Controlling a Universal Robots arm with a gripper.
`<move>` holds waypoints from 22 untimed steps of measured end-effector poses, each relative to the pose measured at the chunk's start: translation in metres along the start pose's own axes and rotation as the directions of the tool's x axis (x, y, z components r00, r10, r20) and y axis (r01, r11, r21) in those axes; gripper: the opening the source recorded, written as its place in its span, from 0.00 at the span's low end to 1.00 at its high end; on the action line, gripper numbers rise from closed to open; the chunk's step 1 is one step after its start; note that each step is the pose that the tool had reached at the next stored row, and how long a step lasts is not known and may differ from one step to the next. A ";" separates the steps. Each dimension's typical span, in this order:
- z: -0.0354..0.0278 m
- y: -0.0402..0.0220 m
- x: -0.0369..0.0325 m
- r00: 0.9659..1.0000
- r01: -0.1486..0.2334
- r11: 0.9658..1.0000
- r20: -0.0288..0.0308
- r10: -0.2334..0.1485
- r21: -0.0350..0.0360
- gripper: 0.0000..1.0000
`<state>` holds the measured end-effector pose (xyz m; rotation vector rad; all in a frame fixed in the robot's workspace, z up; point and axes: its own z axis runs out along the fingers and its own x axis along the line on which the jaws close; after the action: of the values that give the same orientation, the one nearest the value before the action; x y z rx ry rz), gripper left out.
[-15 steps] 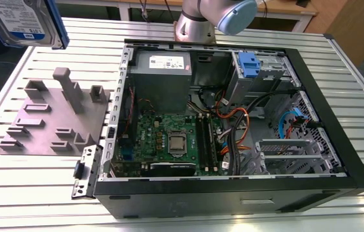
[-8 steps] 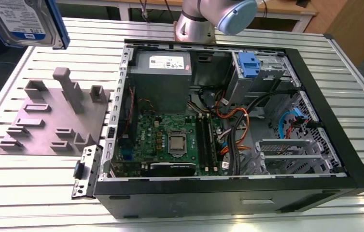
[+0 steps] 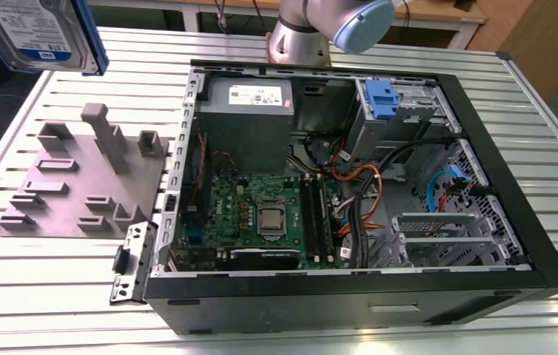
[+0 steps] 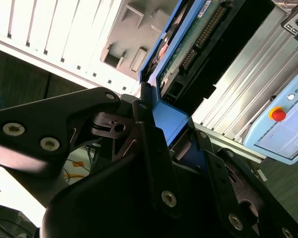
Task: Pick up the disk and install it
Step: 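Pick up the disk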
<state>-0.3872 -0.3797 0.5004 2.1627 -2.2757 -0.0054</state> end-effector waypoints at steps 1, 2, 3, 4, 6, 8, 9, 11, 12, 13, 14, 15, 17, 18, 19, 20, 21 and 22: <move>0.0000 -0.0002 0.0000 1.000 0.000 1.000 0.000 0.000 0.000 0.36; 0.0000 -0.0004 -0.0001 1.000 0.000 1.000 0.000 0.000 0.000 0.36; 0.0000 -0.0006 -0.0001 1.000 0.000 1.000 0.000 0.000 0.000 0.36; 0.0000 -0.0009 0.0000 1.000 0.000 1.000 0.000 0.000 0.000 0.36; 0.0000 -0.0012 -0.0001 1.000 0.000 1.000 0.000 0.000 0.000 0.36; 0.0000 -0.0016 -0.0001 1.000 0.000 1.000 0.000 0.000 0.000 0.36; 0.0000 -0.0018 -0.0001 1.000 0.000 1.000 0.000 0.000 0.000 0.36; 0.0000 -0.0022 -0.0001 1.000 0.000 1.000 0.000 0.000 0.000 0.36; 0.0000 -0.0025 -0.0001 1.000 0.000 1.000 0.000 0.000 0.000 0.36; -0.0001 -0.0026 -0.0002 1.000 0.000 1.000 0.000 0.000 0.000 0.36; 0.0000 -0.0029 -0.0001 1.000 0.000 1.000 0.000 0.000 0.000 0.36; 0.0000 -0.0033 -0.0002 1.000 0.000 1.000 0.000 0.000 0.000 0.36; 0.0000 -0.0038 -0.0002 1.000 0.000 1.000 0.000 0.000 0.000 0.36; 0.0000 -0.0041 -0.0002 1.000 0.000 1.000 0.000 0.000 0.000 0.36; 0.0000 -0.0043 -0.0002 1.000 0.000 1.000 0.000 0.000 0.000 0.36; 0.0000 -0.0045 -0.0002 1.000 0.000 1.000 0.000 0.000 0.000 0.36; 0.0000 -0.0048 -0.0002 1.000 0.000 1.000 0.000 0.000 0.000 0.36; 0.0000 -0.0051 -0.0003 1.000 0.000 1.000 0.000 0.000 0.000 0.36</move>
<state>-0.3821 -0.3797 0.5004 2.1628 -2.2757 -0.0053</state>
